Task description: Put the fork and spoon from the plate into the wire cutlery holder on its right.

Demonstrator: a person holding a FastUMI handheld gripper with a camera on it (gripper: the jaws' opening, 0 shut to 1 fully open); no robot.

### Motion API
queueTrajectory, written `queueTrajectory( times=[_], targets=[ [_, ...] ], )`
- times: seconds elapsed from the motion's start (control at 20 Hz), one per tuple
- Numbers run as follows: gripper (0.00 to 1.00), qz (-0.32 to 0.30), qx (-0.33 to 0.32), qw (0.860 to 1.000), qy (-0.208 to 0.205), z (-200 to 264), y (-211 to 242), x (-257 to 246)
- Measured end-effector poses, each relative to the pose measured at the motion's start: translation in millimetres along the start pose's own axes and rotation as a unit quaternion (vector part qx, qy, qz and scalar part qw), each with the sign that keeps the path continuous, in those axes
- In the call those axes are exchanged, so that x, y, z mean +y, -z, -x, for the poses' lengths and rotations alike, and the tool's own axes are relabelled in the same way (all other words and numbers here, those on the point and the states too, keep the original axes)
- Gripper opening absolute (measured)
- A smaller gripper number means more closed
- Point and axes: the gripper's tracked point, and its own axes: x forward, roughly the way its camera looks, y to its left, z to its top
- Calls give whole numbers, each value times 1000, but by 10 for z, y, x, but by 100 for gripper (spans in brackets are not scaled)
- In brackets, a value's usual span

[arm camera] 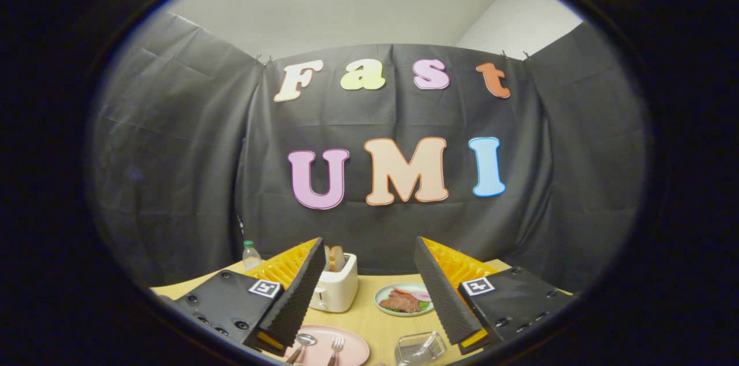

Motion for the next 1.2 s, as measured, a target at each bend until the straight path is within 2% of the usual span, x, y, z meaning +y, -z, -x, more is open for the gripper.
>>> queueTrajectory(
  times=[0.35,0.65,0.95,1.2],
  targets=[
    [97,3,22,1000,-15,-36,210,104],
    [97,23,78,996,-38,-5,700,238],
    [98,37,137,988,-62,60,1214,387],
    [98,38,208,975,-73,156,1768,452]
  ],
)
